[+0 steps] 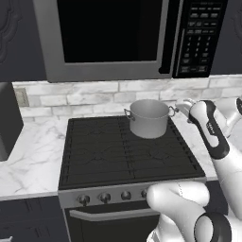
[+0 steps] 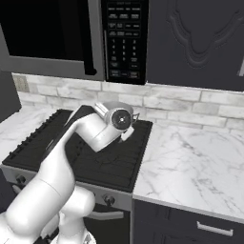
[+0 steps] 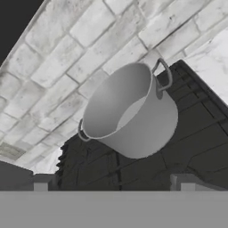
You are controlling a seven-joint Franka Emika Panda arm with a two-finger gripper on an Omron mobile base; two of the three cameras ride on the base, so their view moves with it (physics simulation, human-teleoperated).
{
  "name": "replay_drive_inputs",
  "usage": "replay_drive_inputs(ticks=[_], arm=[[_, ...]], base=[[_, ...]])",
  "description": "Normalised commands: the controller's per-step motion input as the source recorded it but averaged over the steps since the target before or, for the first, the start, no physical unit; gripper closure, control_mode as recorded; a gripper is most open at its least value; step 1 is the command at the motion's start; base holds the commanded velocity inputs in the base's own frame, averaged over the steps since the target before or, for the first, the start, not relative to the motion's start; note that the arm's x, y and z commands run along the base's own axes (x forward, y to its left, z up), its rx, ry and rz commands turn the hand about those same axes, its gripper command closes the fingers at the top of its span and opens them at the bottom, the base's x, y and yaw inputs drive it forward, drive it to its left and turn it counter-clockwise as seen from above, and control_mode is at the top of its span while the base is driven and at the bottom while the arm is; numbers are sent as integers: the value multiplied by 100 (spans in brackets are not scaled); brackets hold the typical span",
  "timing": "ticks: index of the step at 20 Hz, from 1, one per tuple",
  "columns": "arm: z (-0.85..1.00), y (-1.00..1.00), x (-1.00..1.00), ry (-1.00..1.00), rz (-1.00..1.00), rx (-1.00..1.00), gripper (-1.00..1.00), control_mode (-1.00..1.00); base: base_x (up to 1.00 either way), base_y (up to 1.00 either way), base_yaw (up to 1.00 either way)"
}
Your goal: Move the pot and pan from the stove into the sink.
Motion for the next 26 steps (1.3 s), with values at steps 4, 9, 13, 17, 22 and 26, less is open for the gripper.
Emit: replay_drive_inputs(ticks=[4,9,13,17,22,26], arm=[[-13,17,32,3,-2,0,-100,-100],[-16,9,25,2,0,0,-100,-100],[-10,11,25,4,0,0,-100,-100],[-12,5,14,5,0,0,-100,-100],[-18,0,1,2,0,0,-100,-100],[-16,-2,0,0,0,0,-100,-100]], base=[[0,0,0],[0,0,0],[0,0,0],[0,0,0],[0,0,0],[0,0,0]])
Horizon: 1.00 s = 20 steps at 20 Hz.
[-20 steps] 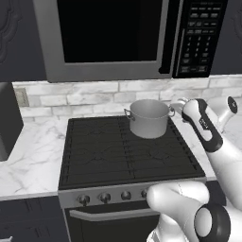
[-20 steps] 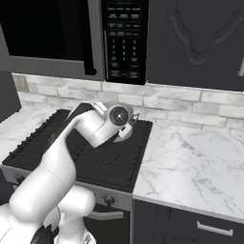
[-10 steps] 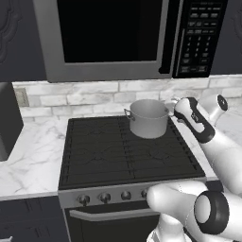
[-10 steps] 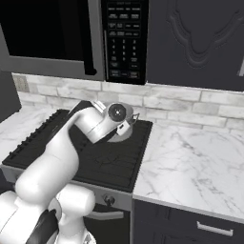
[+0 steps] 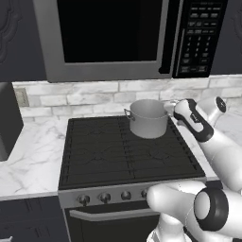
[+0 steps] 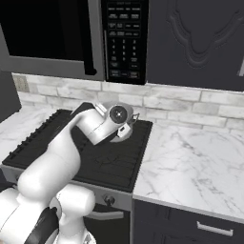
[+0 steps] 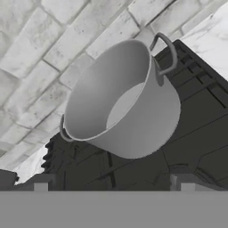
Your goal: Move the pot and pan from the stove into the sink.
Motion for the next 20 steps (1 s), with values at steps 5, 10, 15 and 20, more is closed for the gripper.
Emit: replay_drive_inputs(ticks=[5,10,15,20], arm=[[-12,-1,0,0,0,0,-100,-100],[-2,0,0,0,0,0,-100,-100],[0,0,23,0,-7,2,-100,-100],[-4,-5,25,0,-16,0,-100,-100]], base=[[0,0,0],[0,0,0],[0,0,0],[0,0,0]])
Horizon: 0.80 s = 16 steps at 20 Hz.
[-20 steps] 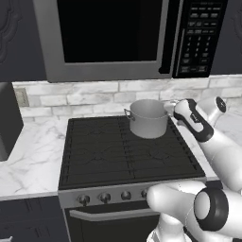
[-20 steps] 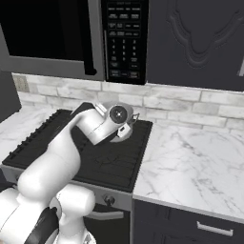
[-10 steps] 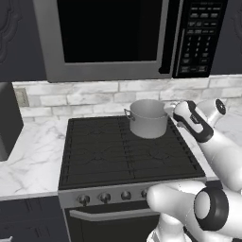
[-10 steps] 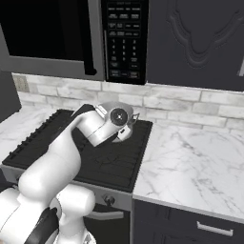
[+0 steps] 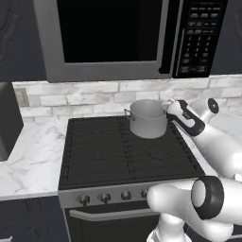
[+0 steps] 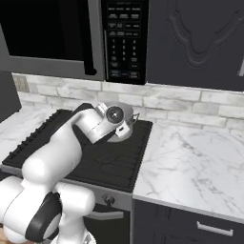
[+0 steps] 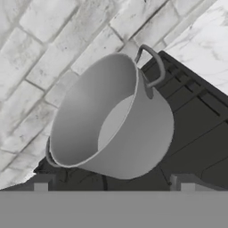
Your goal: Move the pot and pan from the stove into the sink.
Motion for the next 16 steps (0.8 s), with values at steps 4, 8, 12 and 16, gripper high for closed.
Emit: replay_drive_inputs(ticks=[4,8,12,16], arm=[[-8,-4,7,0,-10,0,-100,-100],[0,0,0,0,-1,0,-100,-100],[-3,0,0,0,0,0,-100,-100],[-19,3,4,0,0,-3,-100,-100]], base=[[0,0,0],[0,0,0],[0,0,0],[0,0,0]])
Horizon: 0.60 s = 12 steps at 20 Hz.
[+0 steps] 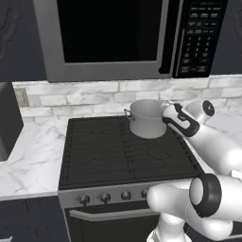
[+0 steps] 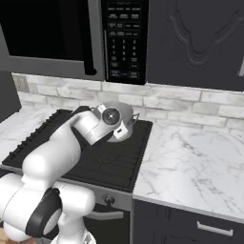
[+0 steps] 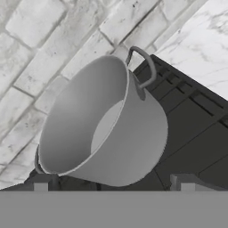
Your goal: Move the pot and pan from the stove into the sink.
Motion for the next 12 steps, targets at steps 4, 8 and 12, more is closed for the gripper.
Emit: replay_drive_inputs(ticks=[4,8,12], arm=[[-18,2,2,3,0,-3,-100,-100],[-17,0,0,4,0,-3,-100,-100],[-1,0,0,3,0,0,-100,-100]], base=[[0,0,0],[0,0,0],[0,0,0]])
